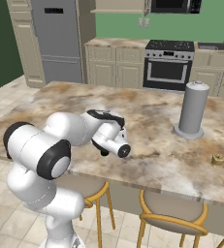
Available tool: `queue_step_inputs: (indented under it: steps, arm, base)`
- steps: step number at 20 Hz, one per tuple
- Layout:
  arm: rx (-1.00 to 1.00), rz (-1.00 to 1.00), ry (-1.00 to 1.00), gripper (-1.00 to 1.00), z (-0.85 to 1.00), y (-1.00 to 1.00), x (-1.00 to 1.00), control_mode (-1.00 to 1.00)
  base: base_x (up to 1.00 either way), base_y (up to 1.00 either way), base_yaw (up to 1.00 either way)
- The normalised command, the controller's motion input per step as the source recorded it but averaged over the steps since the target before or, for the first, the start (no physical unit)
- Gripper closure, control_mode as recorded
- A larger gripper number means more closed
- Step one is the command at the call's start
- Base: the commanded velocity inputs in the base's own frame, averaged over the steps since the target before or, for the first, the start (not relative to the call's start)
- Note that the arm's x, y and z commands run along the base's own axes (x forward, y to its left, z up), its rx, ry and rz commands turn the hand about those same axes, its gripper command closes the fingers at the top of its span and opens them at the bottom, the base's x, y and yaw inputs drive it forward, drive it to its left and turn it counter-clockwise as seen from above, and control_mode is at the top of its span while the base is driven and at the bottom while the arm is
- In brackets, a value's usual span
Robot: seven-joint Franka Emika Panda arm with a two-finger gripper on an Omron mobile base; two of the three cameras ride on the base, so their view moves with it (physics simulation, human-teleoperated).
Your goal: Get the candle and the beer from the cabinet and move them to the dining counter.
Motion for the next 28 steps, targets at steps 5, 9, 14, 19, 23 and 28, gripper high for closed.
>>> queue_step_inputs:
  steps: [5, 9, 14, 19, 23, 28]
  arm:
    - [0.00, 0.00, 0.00, -1.00, 0.00, 0.00, 0.00, -1.00]
    - [0.00, 0.00, 0.00, -1.00, 0.00, 0.00, -0.04, -1.00]
    - [0.00, -0.02, 0.00, -1.00, 0.14, -0.11, -0.13, -1.00]
    - [0.00, -0.05, 0.00, -1.00, 0.41, -0.15, -0.08, -1.00]
    - [0.00, -0.09, 0.03, -1.00, 0.77, -0.05, 0.00, -1.00]
    - [0.00, -0.11, 0.09, -1.00, 0.92, 0.00, -0.03, -1.00]
  base:
    - [0.00, 0.00, 0.00]
    - [0.00, 0.00, 0.00]
    - [0.00, 0.00, 0.00]
    - [0.00, 0.00, 0.00]
    - [0.00, 0.00, 0.00]
    - [0.00, 0.00, 0.00]
